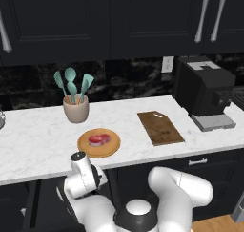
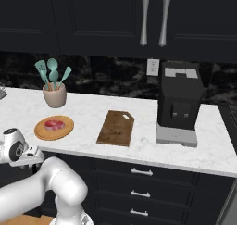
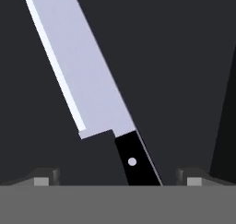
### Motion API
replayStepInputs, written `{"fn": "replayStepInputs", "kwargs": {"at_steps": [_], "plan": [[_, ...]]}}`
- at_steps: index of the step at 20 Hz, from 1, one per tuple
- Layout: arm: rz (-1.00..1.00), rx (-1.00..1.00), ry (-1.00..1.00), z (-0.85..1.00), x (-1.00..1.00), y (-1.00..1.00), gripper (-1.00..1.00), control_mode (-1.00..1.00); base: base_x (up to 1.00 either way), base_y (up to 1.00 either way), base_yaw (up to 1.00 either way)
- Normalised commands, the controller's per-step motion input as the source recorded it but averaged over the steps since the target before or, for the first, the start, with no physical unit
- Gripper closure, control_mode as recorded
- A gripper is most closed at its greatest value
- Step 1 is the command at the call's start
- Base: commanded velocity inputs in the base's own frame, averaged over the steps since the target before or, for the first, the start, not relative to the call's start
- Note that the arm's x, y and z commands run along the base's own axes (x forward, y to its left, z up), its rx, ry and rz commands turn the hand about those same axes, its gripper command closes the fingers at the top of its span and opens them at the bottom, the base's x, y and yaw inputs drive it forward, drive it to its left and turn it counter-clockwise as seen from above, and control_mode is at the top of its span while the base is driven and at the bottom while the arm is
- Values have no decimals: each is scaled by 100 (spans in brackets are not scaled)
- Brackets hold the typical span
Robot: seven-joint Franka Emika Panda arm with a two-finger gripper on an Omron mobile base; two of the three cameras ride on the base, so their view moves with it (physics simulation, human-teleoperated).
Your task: Pick up the knife from the drawer and place it on the cutting board. Then place the meat from the plate to the cutting board.
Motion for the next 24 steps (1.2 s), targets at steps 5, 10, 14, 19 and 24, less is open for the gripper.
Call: {"fn": "replayStepInputs", "kwargs": {"at_steps": [5, 10, 14, 19, 24], "plan": [[4, 0, 0, -15, 5, 0, -100, -100, 0, 0, 0], [6, 0, 0, -52, 2, 0, -100, -100, 0, 0, 0], [7, 0, 0, -63, 0, 0, -100, -100, 0, 0, 0], [5, 0, 0, -47, 0, 0, -100, -100, 0, 0, 0], [3, 0, 5, -10, 0, 2, -100, -100, 0, 0, 0]]}}
